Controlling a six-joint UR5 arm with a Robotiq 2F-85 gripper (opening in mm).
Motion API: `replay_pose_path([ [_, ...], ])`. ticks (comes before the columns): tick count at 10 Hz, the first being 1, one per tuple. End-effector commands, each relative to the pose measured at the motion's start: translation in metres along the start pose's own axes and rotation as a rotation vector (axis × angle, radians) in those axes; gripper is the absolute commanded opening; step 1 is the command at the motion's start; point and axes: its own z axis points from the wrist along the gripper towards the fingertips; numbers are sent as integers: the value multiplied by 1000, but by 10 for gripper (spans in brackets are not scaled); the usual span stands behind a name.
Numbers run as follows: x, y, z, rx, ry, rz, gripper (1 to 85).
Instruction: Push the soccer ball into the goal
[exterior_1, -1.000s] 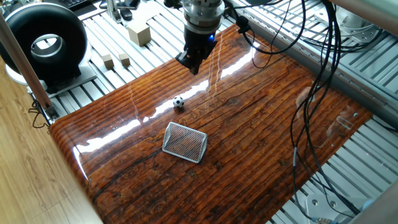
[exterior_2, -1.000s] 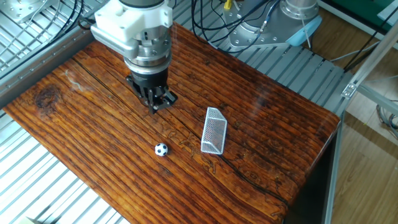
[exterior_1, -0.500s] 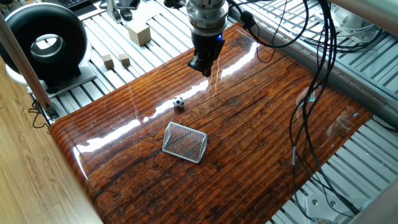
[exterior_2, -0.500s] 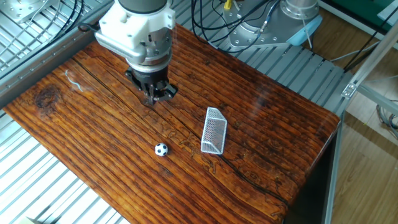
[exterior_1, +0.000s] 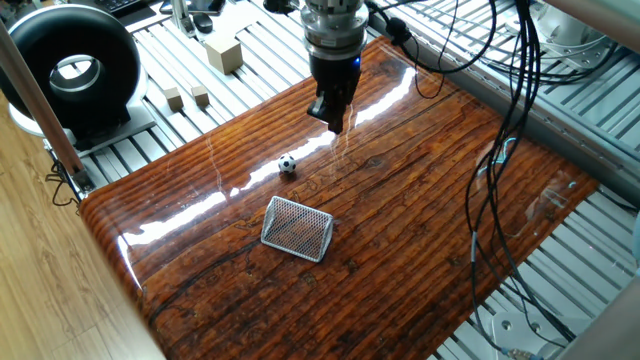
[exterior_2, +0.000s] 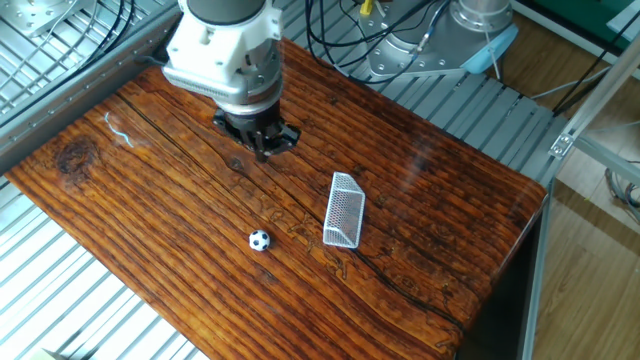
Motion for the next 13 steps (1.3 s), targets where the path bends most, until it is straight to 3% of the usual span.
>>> replay_pose_path([
  [1,-51,4,11,-43,-112,-77,10],
  [2,-72,-1,21,-46,-125,-104,10],
  [3,-85,-12,31,-25,-123,-135,10],
  [5,-112,-16,46,-43,-145,-139,10],
  [6,-123,-26,53,-29,-163,-147,10],
  [7,-126,-33,57,-15,-168,-154,10],
  [9,-123,-29,58,-22,-155,-183,10],
  [10,-111,-34,59,3,-109,-255,10],
  [11,-104,-48,59,53,-74,-266,10],
  [13,-116,-51,58,70,-121,-255,10],
])
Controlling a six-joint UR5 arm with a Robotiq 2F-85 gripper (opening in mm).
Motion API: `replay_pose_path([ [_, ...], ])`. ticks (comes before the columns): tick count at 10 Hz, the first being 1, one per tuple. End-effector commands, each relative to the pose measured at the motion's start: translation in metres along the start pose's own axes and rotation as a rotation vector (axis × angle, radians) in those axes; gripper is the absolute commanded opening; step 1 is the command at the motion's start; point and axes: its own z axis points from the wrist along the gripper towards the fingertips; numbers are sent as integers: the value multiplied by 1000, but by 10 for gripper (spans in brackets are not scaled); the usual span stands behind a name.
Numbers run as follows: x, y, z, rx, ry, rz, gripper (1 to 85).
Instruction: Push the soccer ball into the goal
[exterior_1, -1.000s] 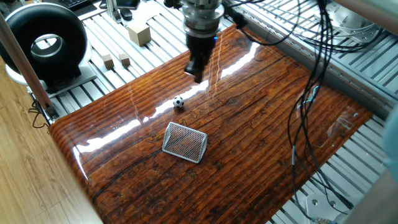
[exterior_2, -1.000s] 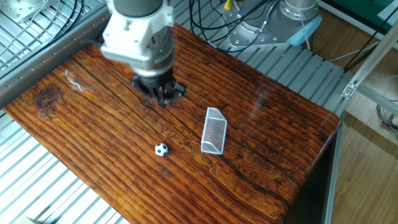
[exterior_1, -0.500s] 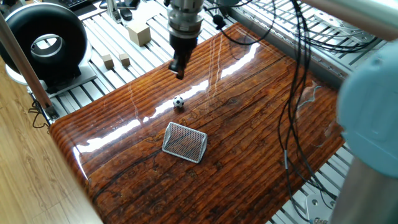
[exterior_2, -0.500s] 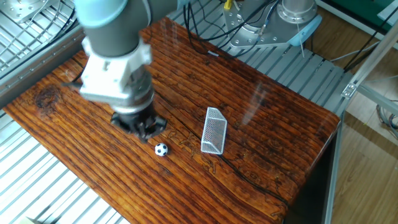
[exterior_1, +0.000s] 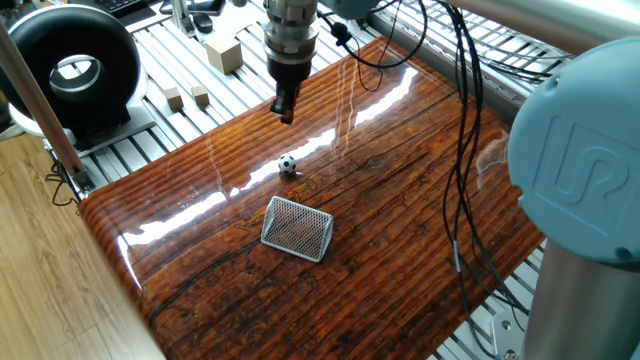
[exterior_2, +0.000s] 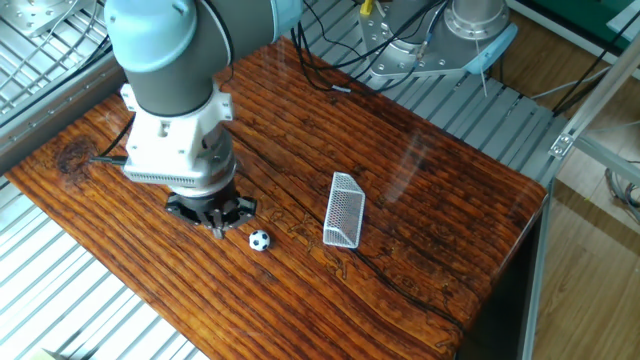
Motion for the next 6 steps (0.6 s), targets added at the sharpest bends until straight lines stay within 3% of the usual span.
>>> replay_pose_path([
  [1,-15,-4,1,10,-53,-87,10],
  [3,-32,-2,11,-20,-103,-192,10],
  [4,-32,2,19,-27,-92,-214,10],
  [5,-28,-1,28,4,-64,-235,10],
  [6,-27,2,31,2,-62,-260,10],
])
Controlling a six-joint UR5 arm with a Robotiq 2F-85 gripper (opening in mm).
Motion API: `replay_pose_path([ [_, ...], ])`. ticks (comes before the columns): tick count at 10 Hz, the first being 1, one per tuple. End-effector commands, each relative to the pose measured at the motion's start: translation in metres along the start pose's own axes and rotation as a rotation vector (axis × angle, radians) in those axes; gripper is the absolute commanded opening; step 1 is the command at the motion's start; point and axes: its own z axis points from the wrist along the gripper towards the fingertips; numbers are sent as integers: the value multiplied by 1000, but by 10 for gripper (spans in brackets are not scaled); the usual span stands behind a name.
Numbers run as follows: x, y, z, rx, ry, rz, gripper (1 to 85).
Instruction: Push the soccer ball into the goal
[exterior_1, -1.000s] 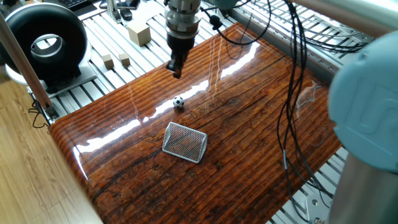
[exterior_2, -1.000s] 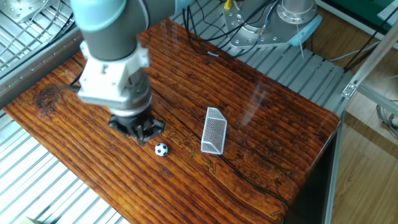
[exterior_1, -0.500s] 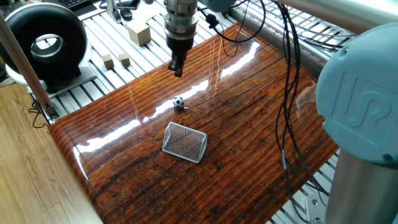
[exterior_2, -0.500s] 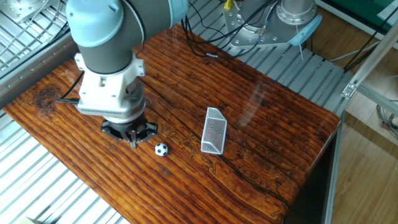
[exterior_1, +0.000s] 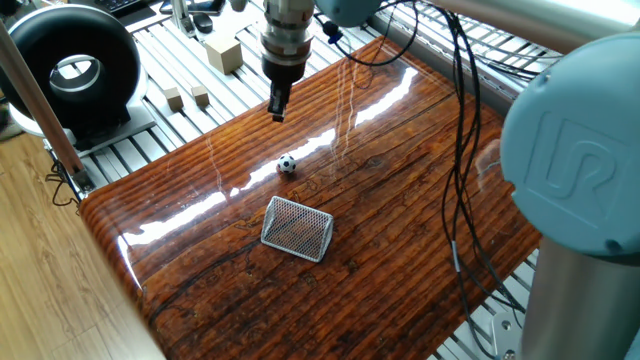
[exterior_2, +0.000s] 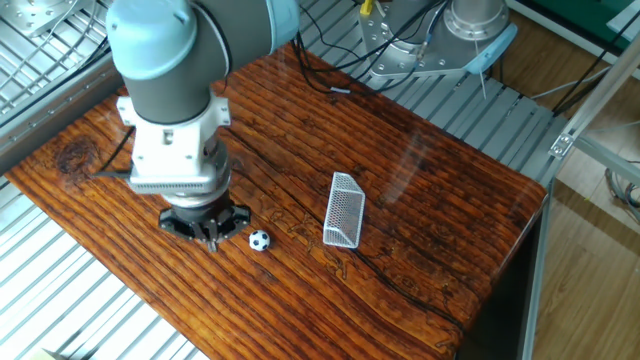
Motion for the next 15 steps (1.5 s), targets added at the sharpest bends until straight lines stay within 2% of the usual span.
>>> replay_pose_path([
  [1,-3,7,11,-14,-2,-90,10],
  [2,-8,20,12,-52,-21,-93,10],
  [5,-11,29,26,-61,-27,-103,10],
  [6,-8,28,28,-58,-14,-115,10],
  [7,2,22,30,-43,19,-131,10],
  [8,4,22,32,-45,23,-139,10],
  [9,7,25,33,-61,36,-140,10],
  [10,11,32,33,-92,47,-141,10],
  [12,13,36,34,-108,56,-152,10],
  [14,16,48,37,-156,66,-151,10],
  [15,16,48,40,-156,66,-154,10],
])
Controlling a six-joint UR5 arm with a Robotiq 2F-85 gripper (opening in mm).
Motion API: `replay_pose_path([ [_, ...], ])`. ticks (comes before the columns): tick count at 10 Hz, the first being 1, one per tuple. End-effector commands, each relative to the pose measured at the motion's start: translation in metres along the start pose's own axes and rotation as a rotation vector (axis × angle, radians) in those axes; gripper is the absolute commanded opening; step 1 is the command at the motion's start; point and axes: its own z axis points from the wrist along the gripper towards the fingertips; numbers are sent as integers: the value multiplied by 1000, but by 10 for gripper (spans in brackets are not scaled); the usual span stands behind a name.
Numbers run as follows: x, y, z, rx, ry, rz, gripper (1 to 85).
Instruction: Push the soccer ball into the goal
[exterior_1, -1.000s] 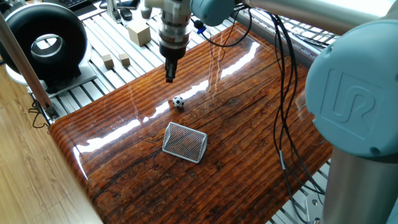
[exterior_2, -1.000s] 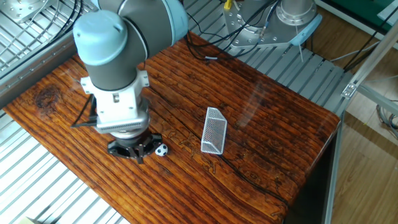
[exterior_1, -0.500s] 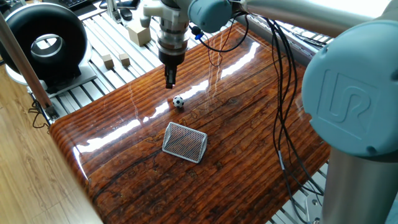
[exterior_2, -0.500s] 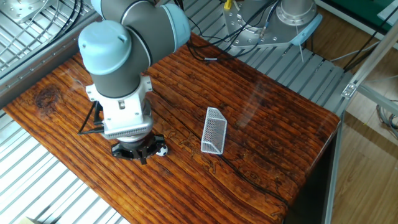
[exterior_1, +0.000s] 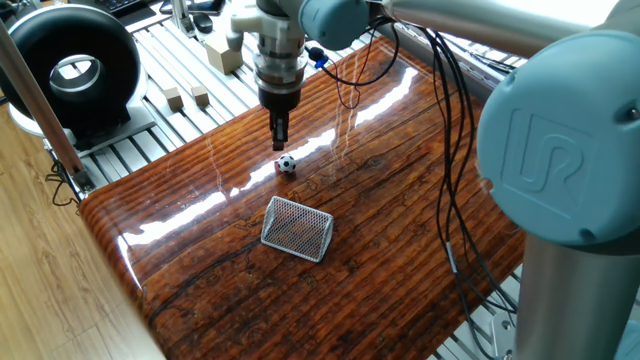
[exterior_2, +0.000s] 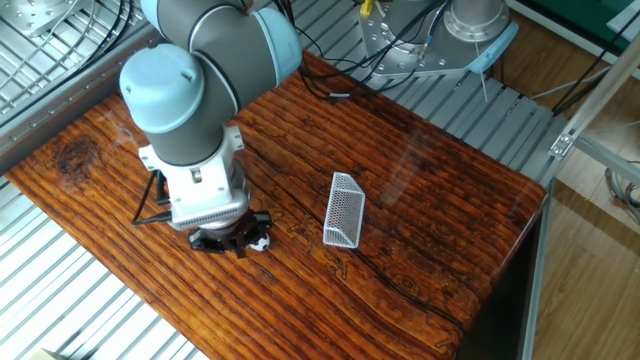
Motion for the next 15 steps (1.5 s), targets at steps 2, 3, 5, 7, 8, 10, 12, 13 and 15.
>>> replay_pose_path([
  [2,2,14,5,-52,11,1,10],
  [3,7,14,5,-51,27,6,10],
  [5,10,15,5,-56,42,10,10],
  [7,9,21,5,-78,36,18,10],
  [8,6,25,4,-95,25,14,10],
  [10,3,35,5,-121,17,-5,10],
  [12,9,34,6,-115,39,-30,10],
  [13,7,37,5,-128,31,-41,10],
  [15,14,41,5,-146,57,-55,10],
])
